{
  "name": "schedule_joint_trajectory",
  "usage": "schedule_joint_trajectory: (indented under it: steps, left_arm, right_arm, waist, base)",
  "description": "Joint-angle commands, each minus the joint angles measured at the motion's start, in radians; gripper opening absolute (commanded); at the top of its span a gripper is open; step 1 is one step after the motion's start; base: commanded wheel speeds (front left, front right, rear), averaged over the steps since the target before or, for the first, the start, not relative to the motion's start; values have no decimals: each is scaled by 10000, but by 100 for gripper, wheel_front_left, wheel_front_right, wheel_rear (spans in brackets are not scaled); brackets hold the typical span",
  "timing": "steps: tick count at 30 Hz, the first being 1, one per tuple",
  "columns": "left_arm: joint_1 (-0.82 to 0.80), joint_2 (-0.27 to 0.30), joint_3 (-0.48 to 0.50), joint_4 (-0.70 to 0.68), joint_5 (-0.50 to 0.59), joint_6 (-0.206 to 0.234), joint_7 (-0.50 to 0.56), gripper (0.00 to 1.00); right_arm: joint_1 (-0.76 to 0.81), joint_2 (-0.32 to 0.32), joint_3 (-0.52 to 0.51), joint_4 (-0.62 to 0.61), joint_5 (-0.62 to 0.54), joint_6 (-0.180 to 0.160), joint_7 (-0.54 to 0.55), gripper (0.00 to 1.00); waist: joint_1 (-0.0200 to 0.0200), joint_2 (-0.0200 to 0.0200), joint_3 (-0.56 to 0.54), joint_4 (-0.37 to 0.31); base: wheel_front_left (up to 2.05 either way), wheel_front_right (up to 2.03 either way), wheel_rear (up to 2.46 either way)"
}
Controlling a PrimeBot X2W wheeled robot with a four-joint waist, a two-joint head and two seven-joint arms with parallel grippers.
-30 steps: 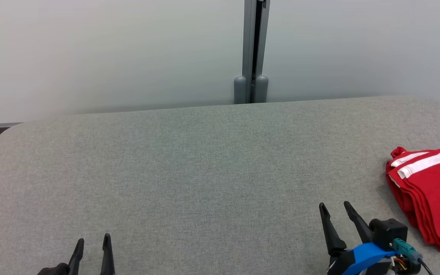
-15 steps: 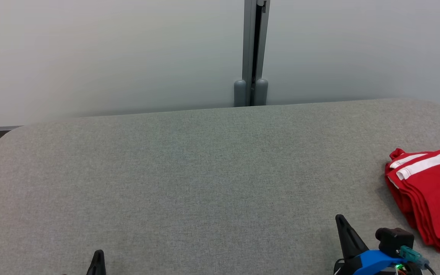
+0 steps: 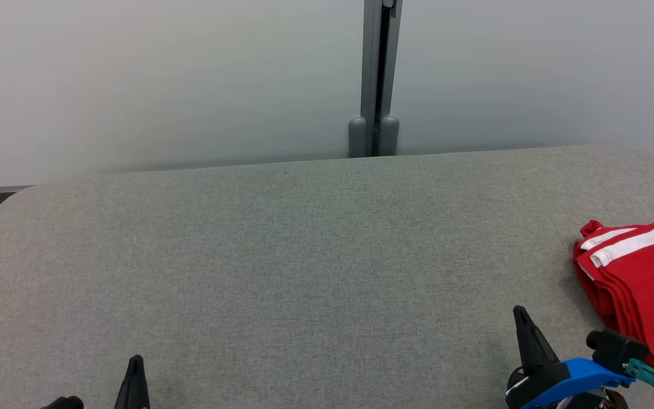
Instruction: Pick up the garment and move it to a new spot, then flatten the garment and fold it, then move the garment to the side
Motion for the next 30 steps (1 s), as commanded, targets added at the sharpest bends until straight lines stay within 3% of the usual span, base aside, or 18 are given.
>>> schedule_joint_trajectory:
  steps: [1,30]
  left_arm:
    - [-371,9,79,-229,-363,7,82,0]
    - [-951,-108,457,-828,-3958,13,1133,0]
  right_arm:
    - [-89,-25,-75,-259,409,0,95,0]
    - [-32,-37,-610,-1183,4359,1,1134,0]
  waist:
    - [0,0,3,3]
    - [0,0,68,46]
  base:
    - [0,0,0]
    - [0,0,0]
